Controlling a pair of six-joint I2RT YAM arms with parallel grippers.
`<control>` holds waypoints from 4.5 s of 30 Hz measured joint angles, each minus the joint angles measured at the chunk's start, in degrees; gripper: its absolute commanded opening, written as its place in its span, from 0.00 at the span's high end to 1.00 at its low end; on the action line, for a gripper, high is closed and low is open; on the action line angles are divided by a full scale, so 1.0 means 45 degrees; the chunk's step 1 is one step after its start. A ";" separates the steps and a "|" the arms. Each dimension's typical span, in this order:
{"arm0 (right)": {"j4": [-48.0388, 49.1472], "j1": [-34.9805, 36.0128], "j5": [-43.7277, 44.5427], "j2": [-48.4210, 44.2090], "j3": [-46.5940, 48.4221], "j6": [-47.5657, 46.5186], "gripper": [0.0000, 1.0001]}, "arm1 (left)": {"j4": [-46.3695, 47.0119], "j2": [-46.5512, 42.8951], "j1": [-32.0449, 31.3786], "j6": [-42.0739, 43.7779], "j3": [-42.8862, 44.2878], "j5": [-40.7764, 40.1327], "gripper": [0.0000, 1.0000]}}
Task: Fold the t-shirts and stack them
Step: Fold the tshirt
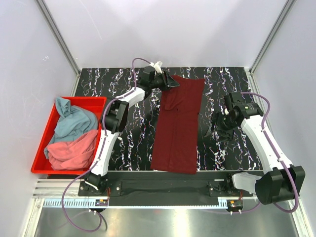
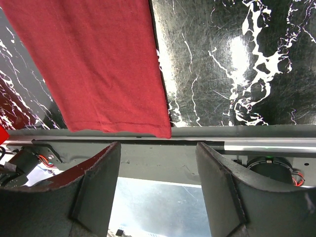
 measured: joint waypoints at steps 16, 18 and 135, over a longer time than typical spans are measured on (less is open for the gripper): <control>0.0058 -0.0097 -0.0044 -0.0248 -0.0350 -0.0039 0.30 | -0.2914 0.0209 -0.1506 0.1399 0.1923 -0.1311 0.52; 0.0233 -0.0102 -0.0092 -0.0044 -0.0359 -0.0029 0.31 | -0.3881 0.0073 -0.1773 0.2084 0.2079 -0.1812 0.52; 0.5532 -0.1724 -0.3740 1.7452 1.5858 0.2501 0.48 | -0.6586 -0.3128 -0.2769 0.5265 -0.2501 -0.2001 0.73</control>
